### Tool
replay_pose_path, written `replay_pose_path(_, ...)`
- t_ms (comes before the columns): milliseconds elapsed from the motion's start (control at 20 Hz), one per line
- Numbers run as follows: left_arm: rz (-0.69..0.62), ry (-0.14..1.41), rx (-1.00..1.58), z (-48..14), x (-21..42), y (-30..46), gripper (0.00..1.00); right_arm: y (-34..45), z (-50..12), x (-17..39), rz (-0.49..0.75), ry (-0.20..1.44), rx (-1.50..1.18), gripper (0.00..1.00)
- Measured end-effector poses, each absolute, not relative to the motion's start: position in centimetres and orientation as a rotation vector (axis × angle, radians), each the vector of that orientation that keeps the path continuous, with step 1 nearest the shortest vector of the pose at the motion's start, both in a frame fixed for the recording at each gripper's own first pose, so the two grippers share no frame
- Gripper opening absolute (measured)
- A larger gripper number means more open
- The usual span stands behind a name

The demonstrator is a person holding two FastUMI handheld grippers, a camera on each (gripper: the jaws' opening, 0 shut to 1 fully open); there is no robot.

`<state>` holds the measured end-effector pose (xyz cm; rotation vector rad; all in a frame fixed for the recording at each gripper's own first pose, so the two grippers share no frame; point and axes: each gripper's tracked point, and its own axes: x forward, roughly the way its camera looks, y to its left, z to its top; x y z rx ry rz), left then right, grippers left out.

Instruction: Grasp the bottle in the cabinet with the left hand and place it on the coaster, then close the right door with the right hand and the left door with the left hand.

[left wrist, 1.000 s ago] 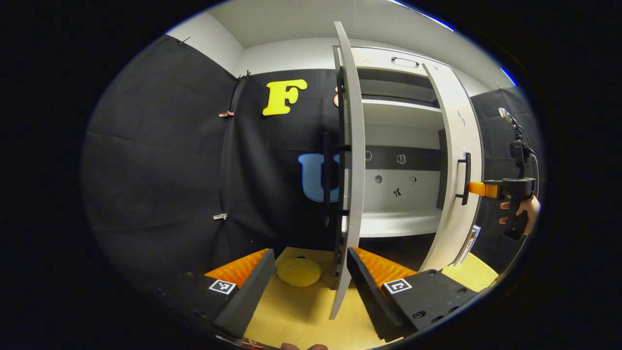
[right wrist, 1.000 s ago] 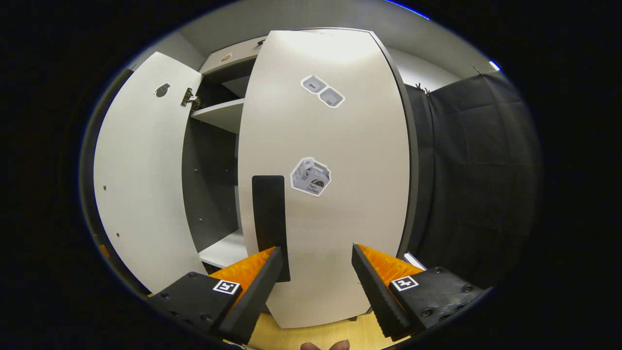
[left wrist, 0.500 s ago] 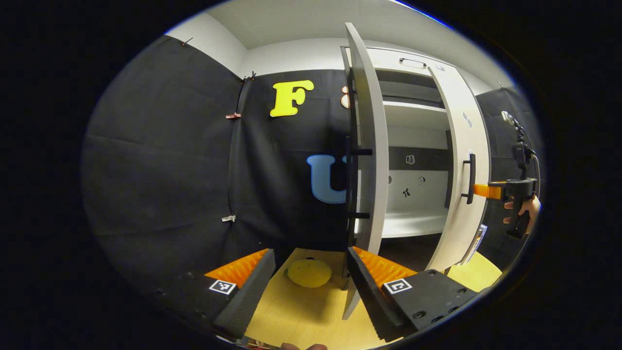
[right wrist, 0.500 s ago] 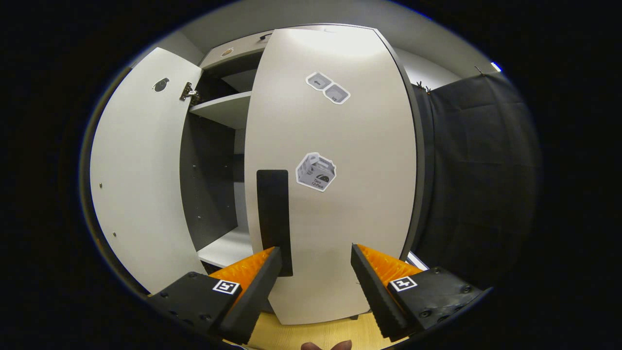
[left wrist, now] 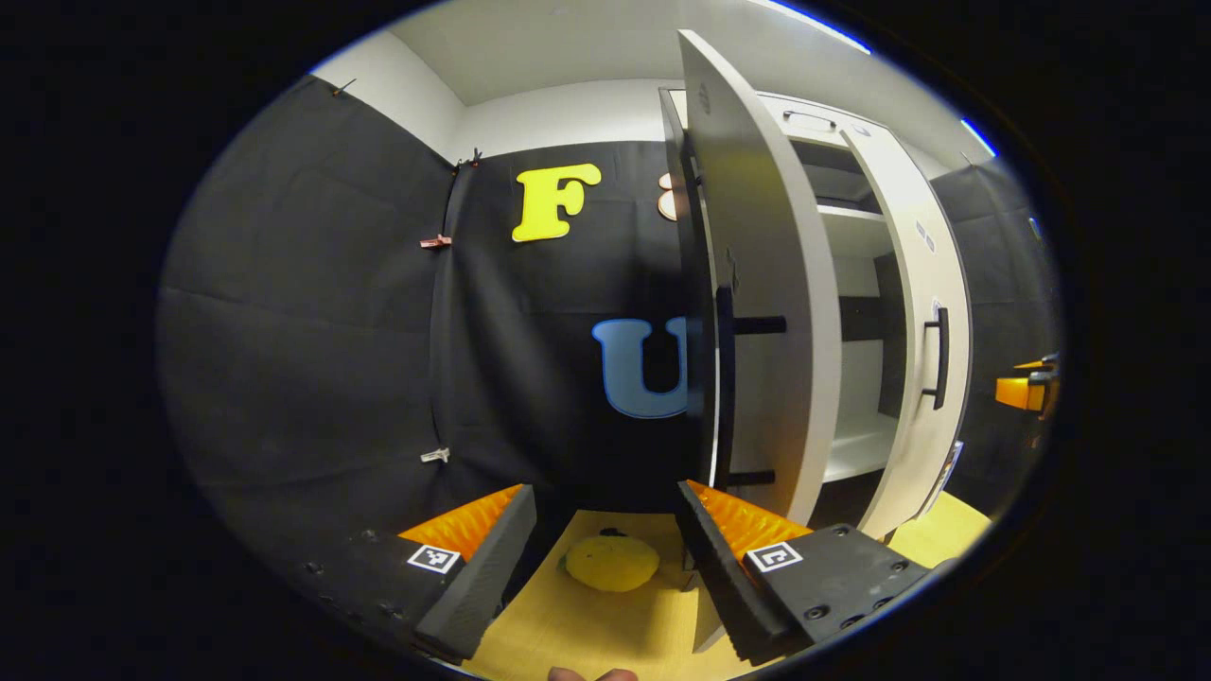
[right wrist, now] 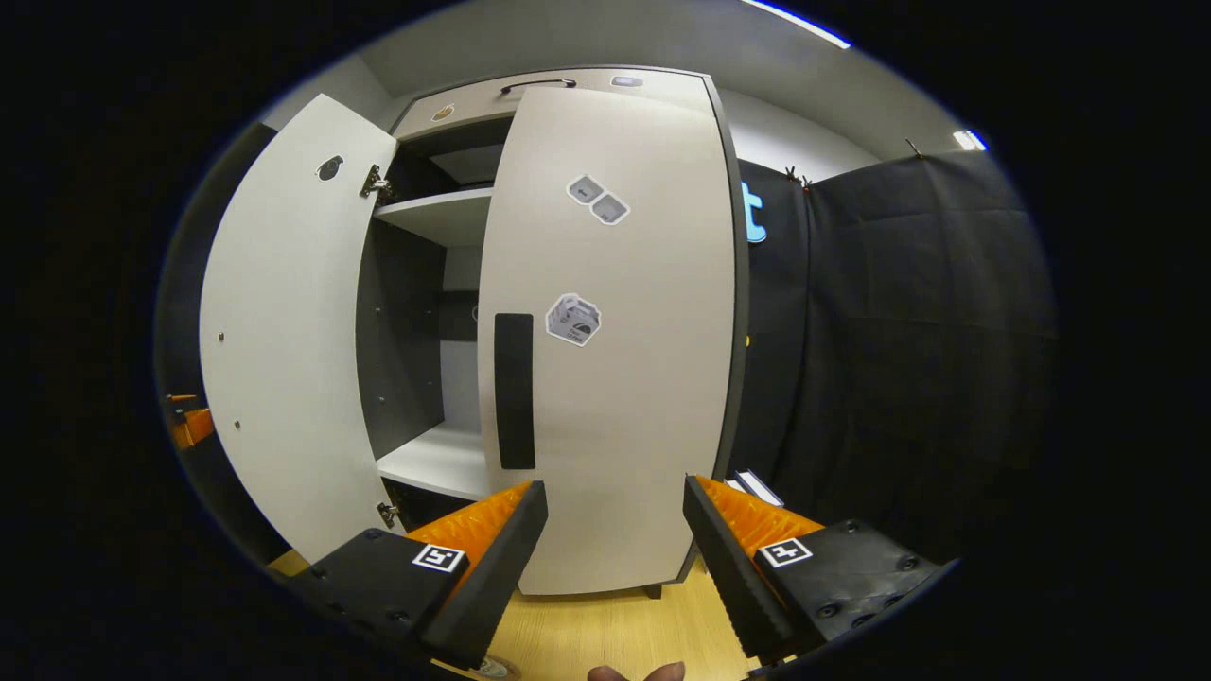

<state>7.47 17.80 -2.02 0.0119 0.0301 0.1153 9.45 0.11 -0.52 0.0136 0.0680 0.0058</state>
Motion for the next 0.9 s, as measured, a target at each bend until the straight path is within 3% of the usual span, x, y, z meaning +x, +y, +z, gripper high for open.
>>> replay_pose_path(400,0.069,0.022,-0.008,-2.0,8.1,16.0,0.94,-2.4,-1.4,7.7,-0.044,0.089,-0.004,0.97)
replay_pose_path(900,-0.065,0.045,0.004,-1.3,9.2,6.6,0.94,-4.2,-3.0,8.0,-0.002,0.127,-0.007,0.98)
